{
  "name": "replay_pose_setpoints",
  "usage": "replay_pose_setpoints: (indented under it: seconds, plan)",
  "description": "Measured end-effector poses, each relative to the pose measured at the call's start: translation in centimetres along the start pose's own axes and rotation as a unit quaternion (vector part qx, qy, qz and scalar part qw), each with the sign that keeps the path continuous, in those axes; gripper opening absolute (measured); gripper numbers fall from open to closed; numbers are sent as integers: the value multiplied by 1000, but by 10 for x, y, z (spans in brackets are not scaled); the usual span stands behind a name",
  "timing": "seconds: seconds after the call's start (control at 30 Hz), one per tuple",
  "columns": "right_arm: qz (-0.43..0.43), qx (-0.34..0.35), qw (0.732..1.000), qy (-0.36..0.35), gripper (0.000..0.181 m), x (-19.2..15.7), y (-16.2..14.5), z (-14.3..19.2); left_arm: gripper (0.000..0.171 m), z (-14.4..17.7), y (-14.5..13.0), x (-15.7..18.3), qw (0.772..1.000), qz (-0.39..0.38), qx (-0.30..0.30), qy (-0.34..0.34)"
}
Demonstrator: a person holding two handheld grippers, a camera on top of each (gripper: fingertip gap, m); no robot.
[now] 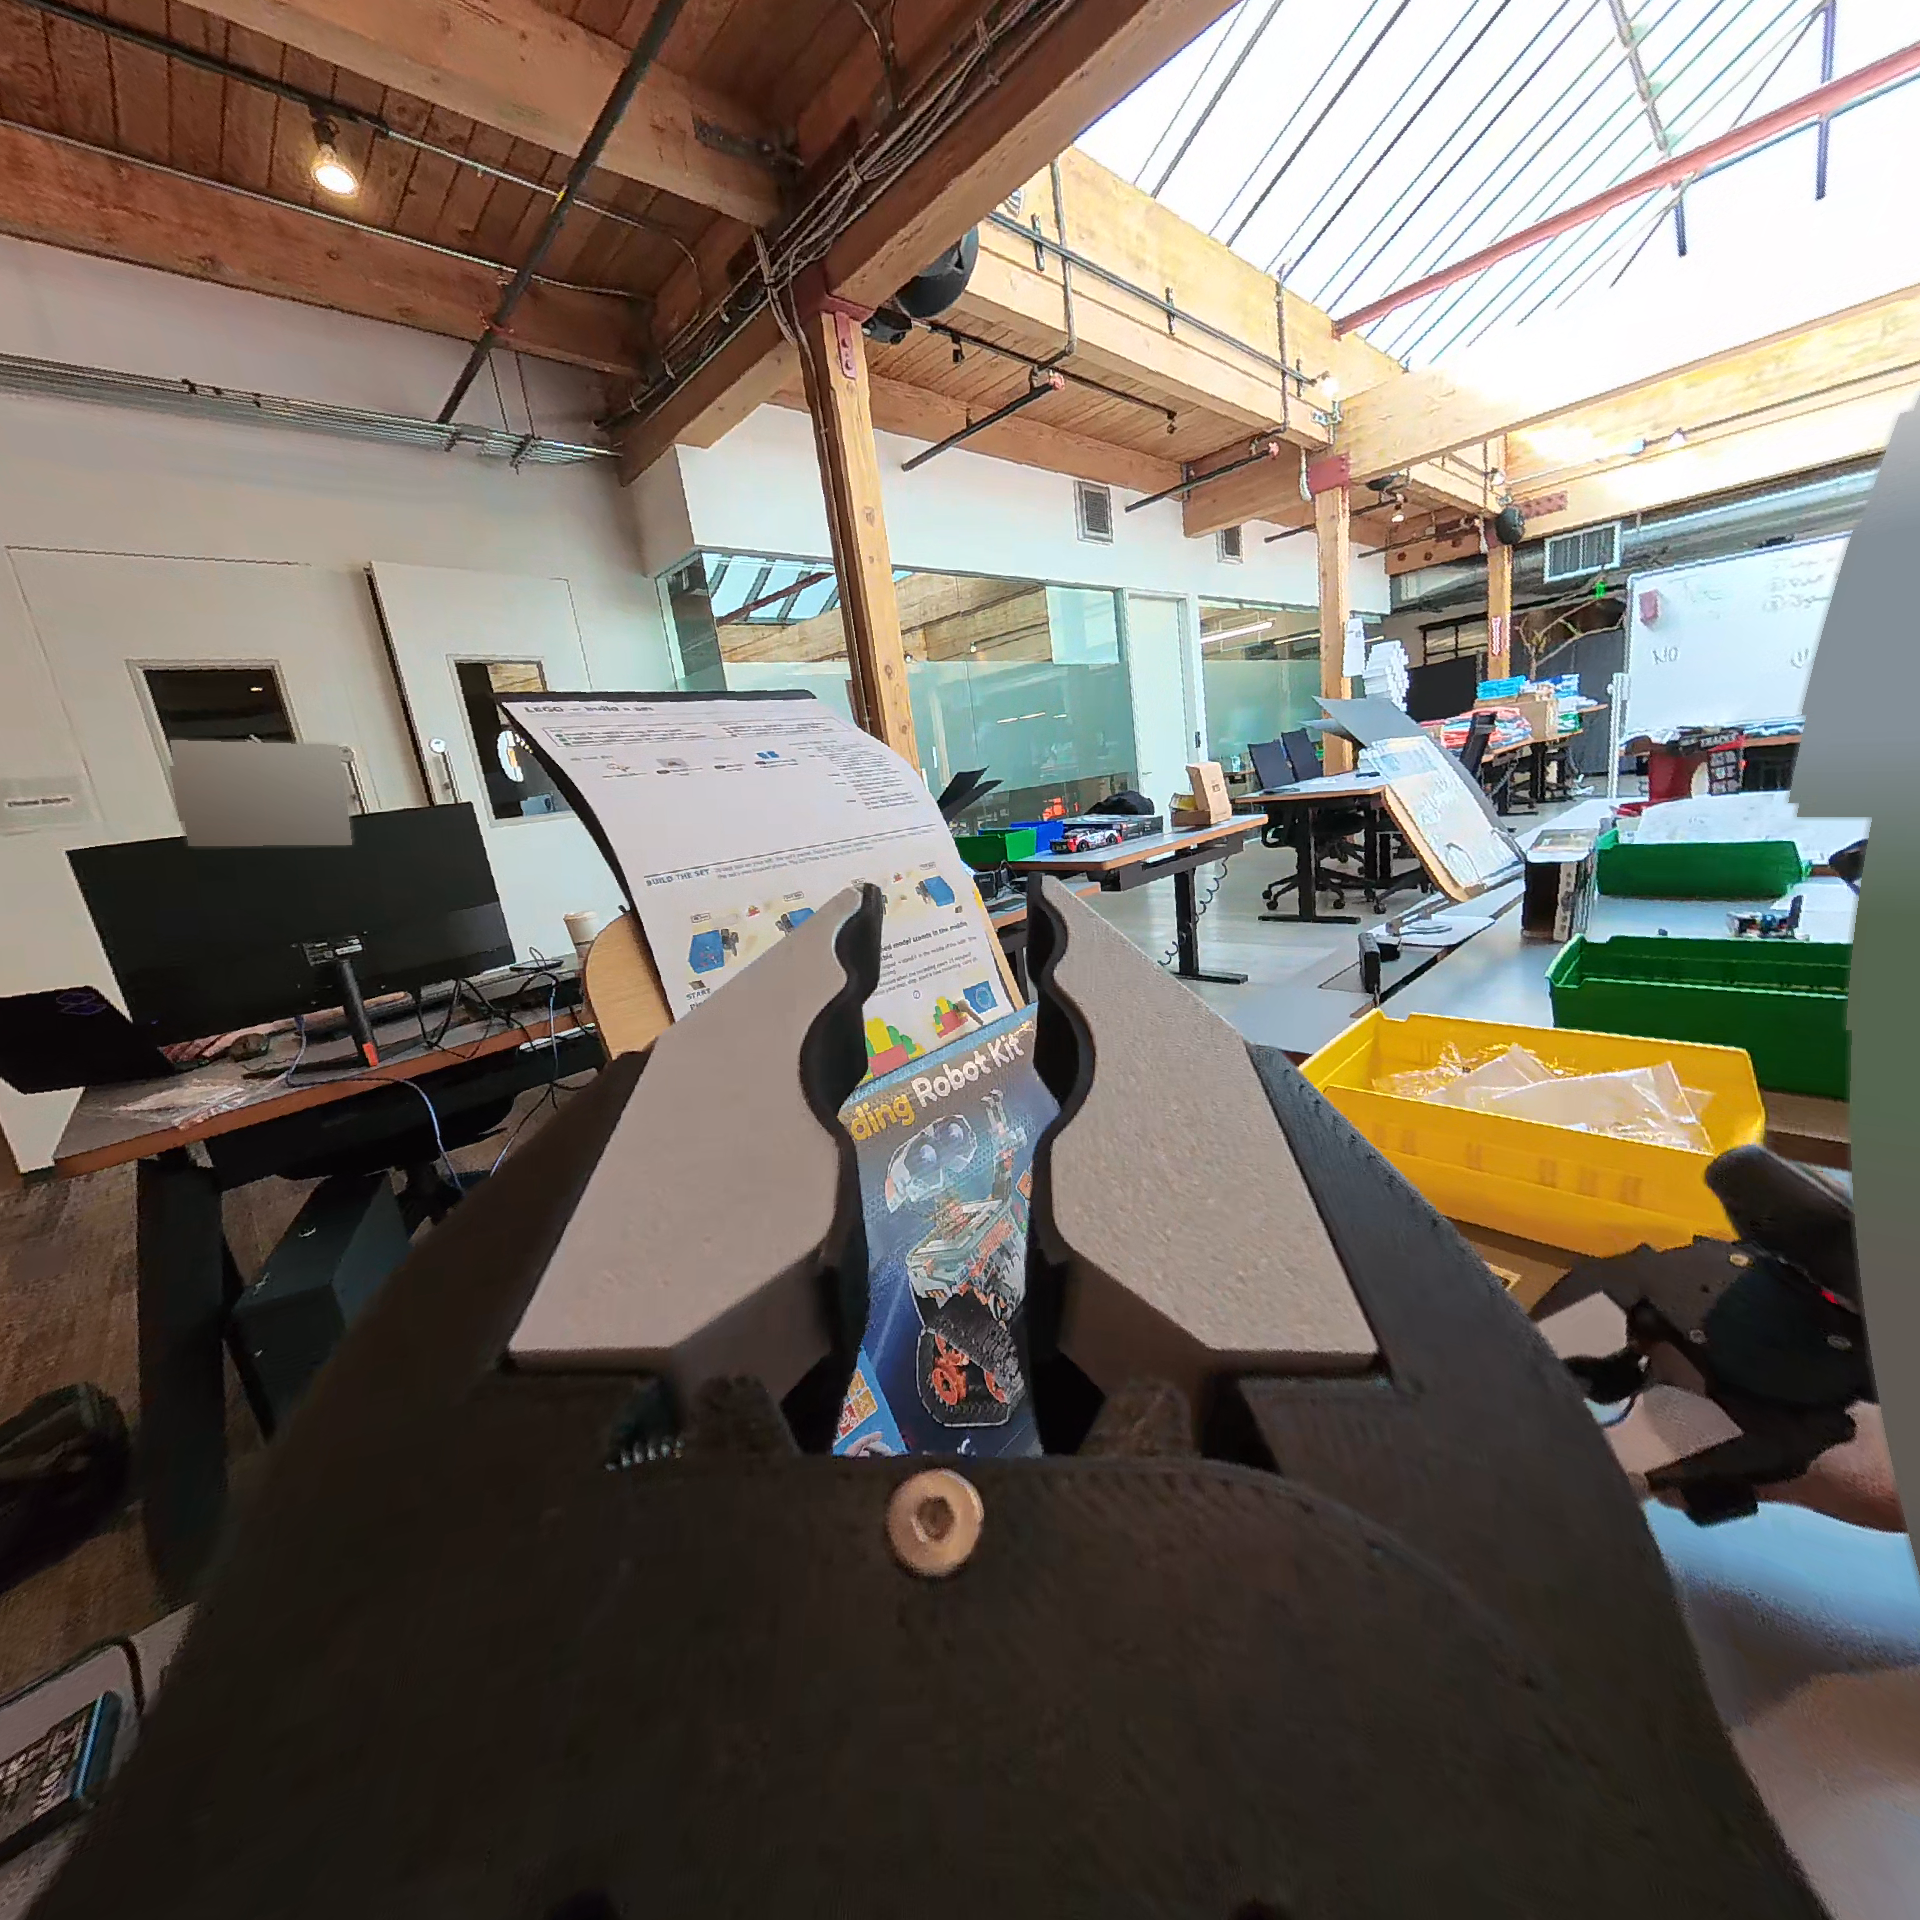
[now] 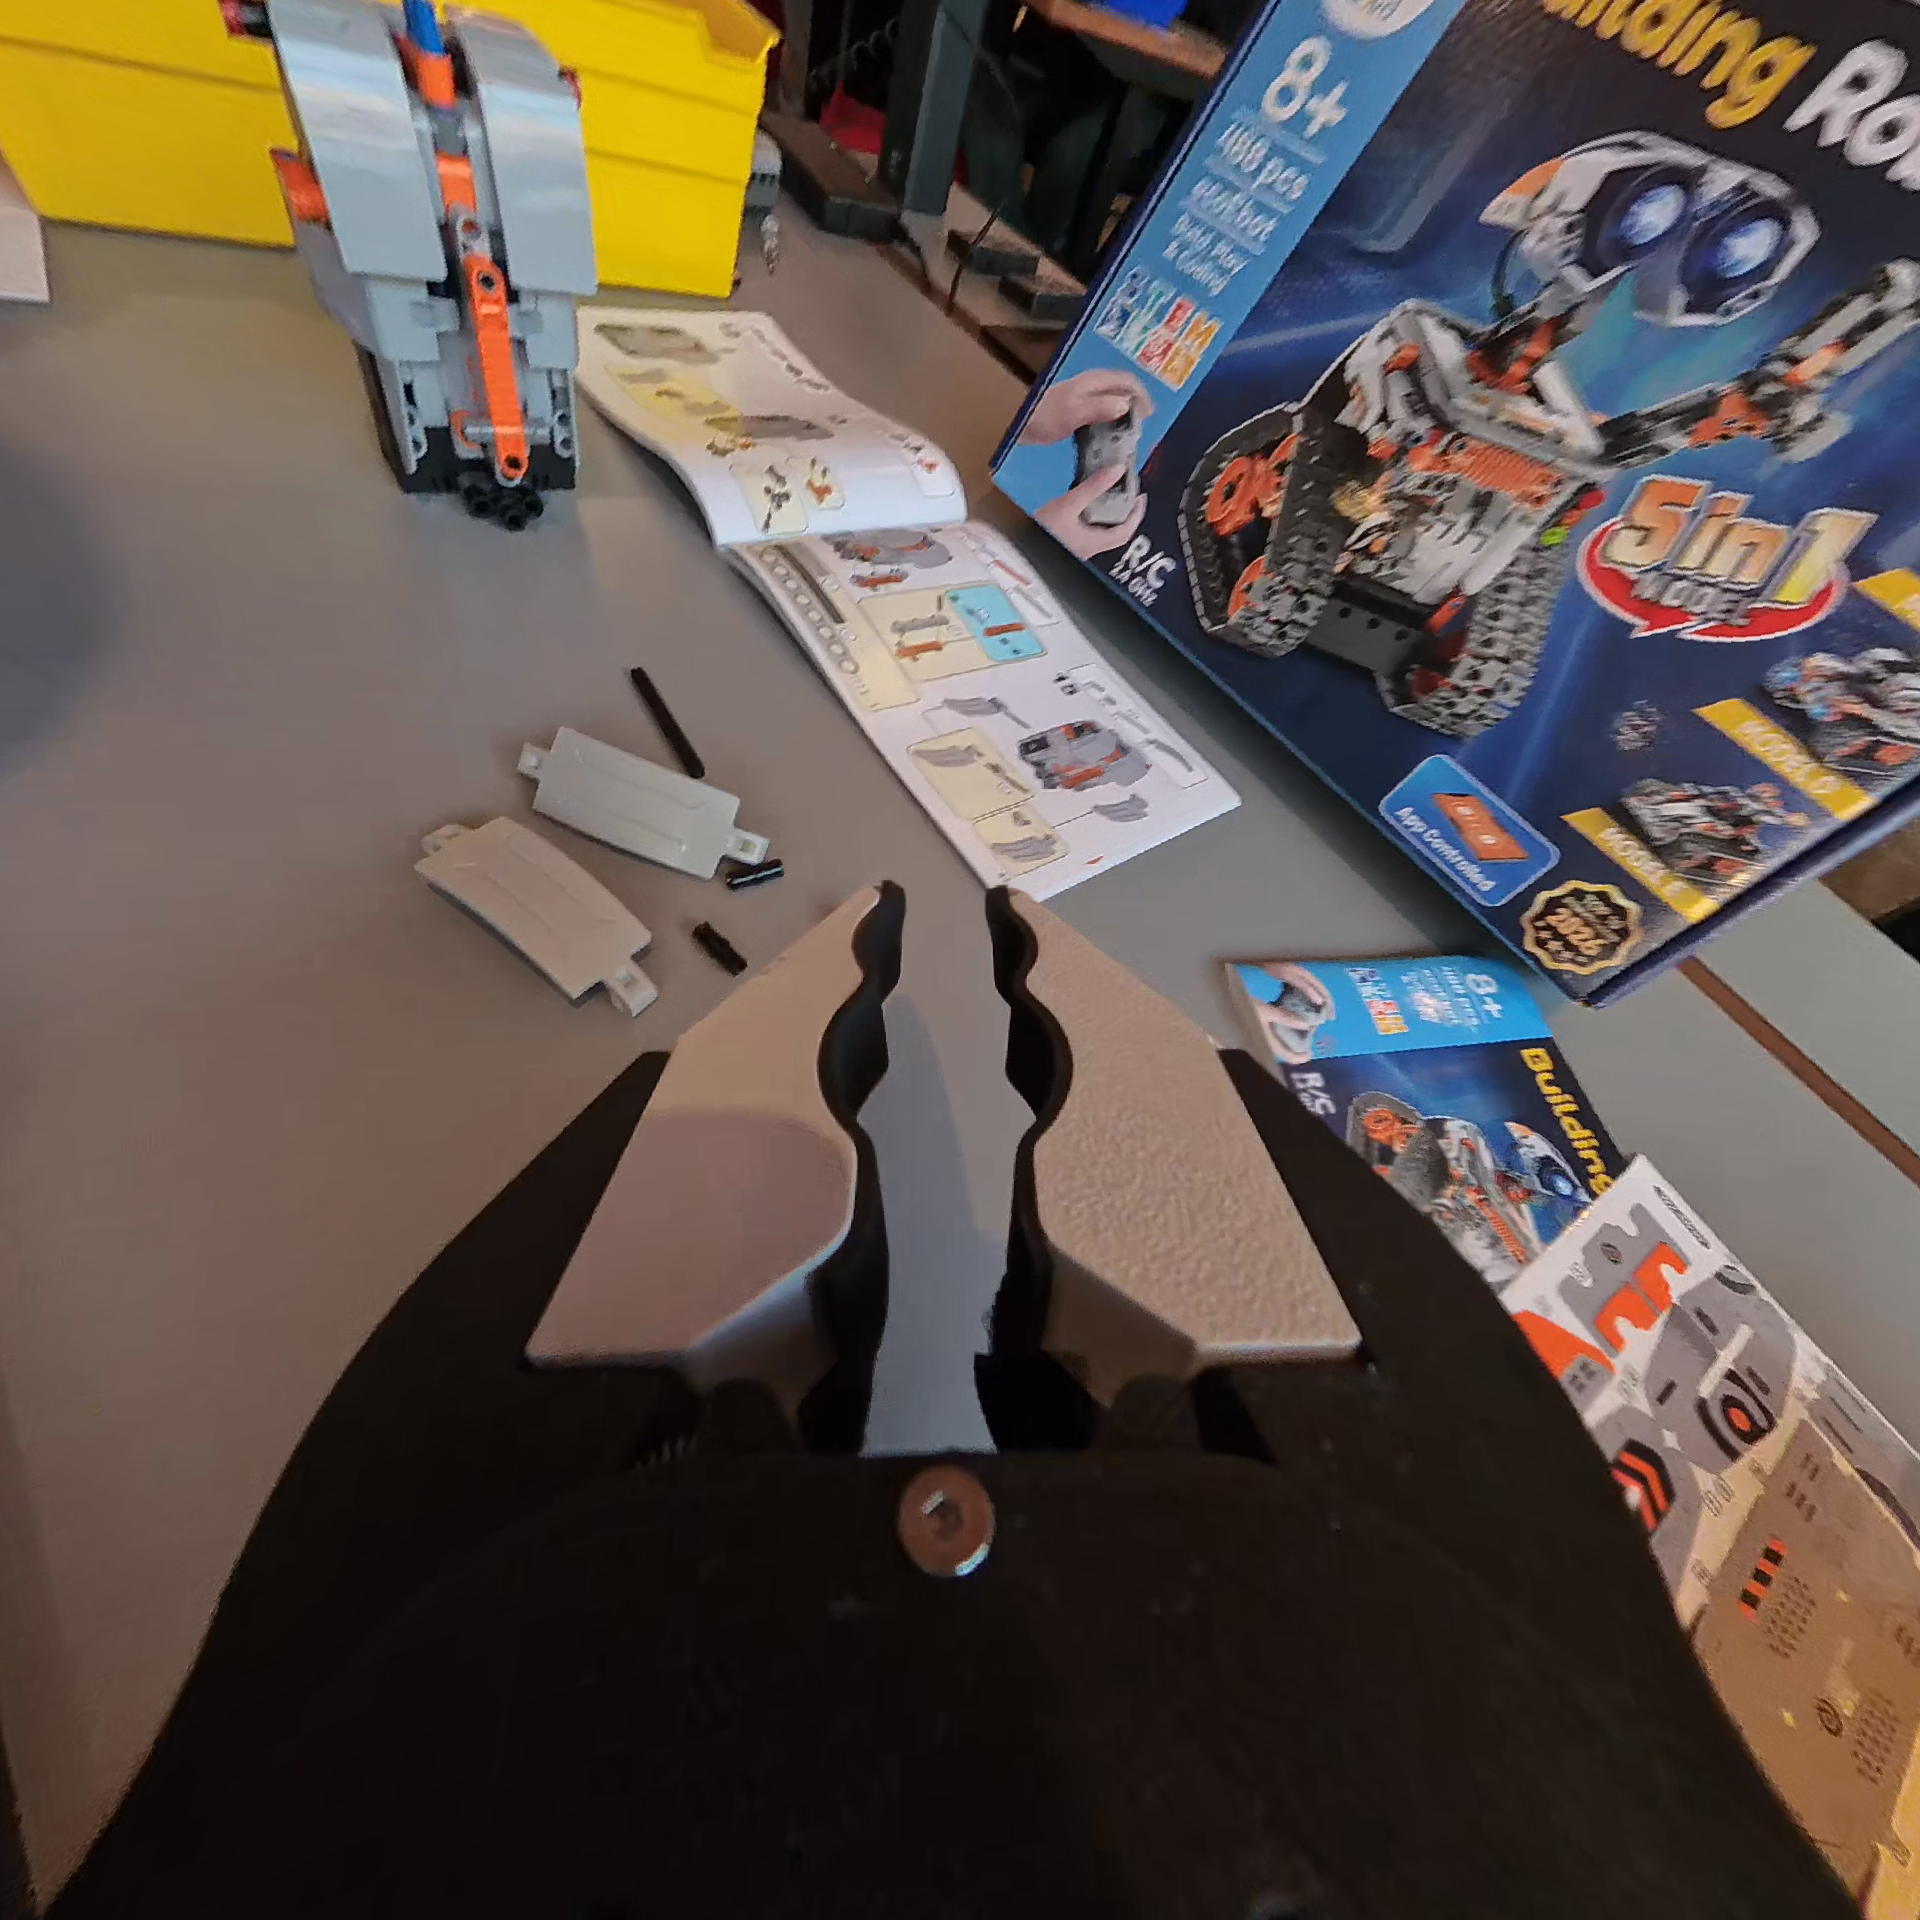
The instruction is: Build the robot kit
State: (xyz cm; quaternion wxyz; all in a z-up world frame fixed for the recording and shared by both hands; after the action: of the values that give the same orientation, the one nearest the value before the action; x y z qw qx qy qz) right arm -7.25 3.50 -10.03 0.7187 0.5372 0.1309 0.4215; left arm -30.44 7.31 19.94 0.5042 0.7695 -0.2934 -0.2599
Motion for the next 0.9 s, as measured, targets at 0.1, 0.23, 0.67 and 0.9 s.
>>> replay_pose_setpoints:
  seconds: [0.1, 0.23, 0.67, 0.9]
  plan:
    - [6, -7, 1000, 28, 13, -12, 0, -8, 25, -1, 0, 1, 1000, 6, 1, -5]
    - [-57, -4, 993, 100, 2, -39, 8, -28, 23, -3, 0, 5, 1000, 10, 2, -13]
    - [28, -85, 989, 118, 0, -45, -20, -4, 26, -4, -1, -1, 1000, 9, -1, 11]
    - [4, -26, 999, 29, 0, -23, 12, -21, 26, -5, -5, 5, 999, 25, -12, -19]
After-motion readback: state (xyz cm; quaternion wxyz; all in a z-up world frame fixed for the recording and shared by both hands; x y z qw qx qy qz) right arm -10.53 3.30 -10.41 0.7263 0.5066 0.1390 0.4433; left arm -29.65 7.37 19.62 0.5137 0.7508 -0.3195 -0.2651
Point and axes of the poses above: each gripper's, where its closed fingertips meet, z back along the fingers, y out of its top, x = y × z across the jaws, the point moved 1 cm from there along z, back along the fingers, and after that the axes turned 4 degrees about y, right-handed, at the moved point
